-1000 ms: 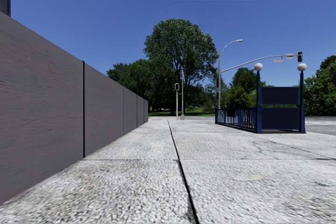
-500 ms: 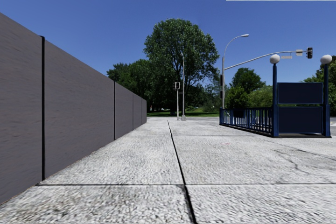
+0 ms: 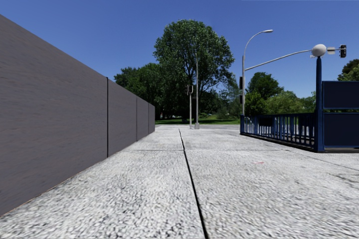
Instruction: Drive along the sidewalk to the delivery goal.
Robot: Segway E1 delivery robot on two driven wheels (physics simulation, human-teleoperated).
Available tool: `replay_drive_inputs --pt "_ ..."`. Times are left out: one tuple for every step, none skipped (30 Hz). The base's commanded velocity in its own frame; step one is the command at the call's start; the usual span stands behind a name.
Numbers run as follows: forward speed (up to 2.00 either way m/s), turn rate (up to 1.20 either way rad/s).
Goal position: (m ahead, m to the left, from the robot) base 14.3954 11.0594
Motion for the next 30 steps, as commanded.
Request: replay_drive_inputs --pt "2.00 0.00" --pt "2.00 0.00" --pt "2.00 0.00" --pt "2.00 0.00" --pt "2.00 0.00" --pt "2.00 0.00" --pt "2.00 0.00" --pt "2.00 0.00" --pt "2.00 0.00" --pt "2.00 0.00" --pt "2.00 0.00" --pt "2.00 0.00" --pt "2.00 0.00" --pt "2.00 0.00" --pt "2.00 0.00" --pt "2.00 0.00" --pt "2.00 0.00" --pt "2.00 0.00" --pt "2.00 0.00" --pt "2.00 0.00" --pt "2.00 0.00" --pt "2.00 0.00" --pt "2.00 0.00" --pt "2.00 0.00" --pt "2.00 0.00" --pt "2.00 0.00" --pt "2.00 0.00" --pt "2.00 0.00" --pt "2.00 0.00" --pt "2.00 0.00"
